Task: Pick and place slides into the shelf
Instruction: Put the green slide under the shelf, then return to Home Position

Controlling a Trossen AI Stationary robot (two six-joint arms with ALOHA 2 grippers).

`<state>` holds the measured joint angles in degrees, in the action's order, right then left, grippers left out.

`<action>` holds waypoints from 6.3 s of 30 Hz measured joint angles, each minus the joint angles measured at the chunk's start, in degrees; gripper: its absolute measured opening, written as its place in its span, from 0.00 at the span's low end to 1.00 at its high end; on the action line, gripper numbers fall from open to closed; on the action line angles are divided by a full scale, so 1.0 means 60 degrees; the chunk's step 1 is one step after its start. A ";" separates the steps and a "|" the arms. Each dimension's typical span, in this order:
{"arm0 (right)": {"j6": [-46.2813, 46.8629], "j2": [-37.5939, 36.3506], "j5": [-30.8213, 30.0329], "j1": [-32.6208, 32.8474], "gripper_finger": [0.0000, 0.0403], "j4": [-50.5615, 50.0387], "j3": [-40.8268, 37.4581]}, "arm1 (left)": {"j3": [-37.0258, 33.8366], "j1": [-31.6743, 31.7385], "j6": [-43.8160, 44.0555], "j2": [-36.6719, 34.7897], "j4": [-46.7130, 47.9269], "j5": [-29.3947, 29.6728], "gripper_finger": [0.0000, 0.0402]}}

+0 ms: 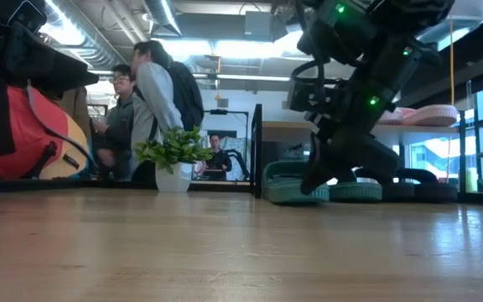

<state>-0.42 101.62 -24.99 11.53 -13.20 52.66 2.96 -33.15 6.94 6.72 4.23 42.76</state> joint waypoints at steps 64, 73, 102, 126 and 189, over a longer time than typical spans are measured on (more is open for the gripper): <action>-0.1479 0.0000 -0.0259 -0.2418 0.17 0.0643 0.0000 | 0.0000 0.0002 -0.0007 0.0000 0.0000 0.0000 0.42; -0.1439 -0.0004 -0.0214 -0.2388 0.37 0.0574 0.0000 | 0.0000 0.0000 -0.0007 0.0000 0.0000 0.0000 0.42; 0.1613 -0.3835 -0.0142 0.0003 0.43 -0.2124 0.0000 | 0.0000 0.0000 -0.0004 0.0000 -0.0001 0.0000 0.42; 0.2522 -0.9621 -0.0165 0.1049 0.43 -0.0965 -0.3707 | -0.0011 0.0004 0.0007 0.0000 -0.0204 0.0040 0.42; 0.0953 -1.6932 -0.0160 0.1045 0.43 0.0730 -0.8091 | -0.0004 0.0002 0.0040 -0.0004 -0.0222 0.0122 0.42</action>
<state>5.29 0.03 -25.96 17.80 -8.82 4.12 2.94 -33.13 7.18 6.70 2.90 43.50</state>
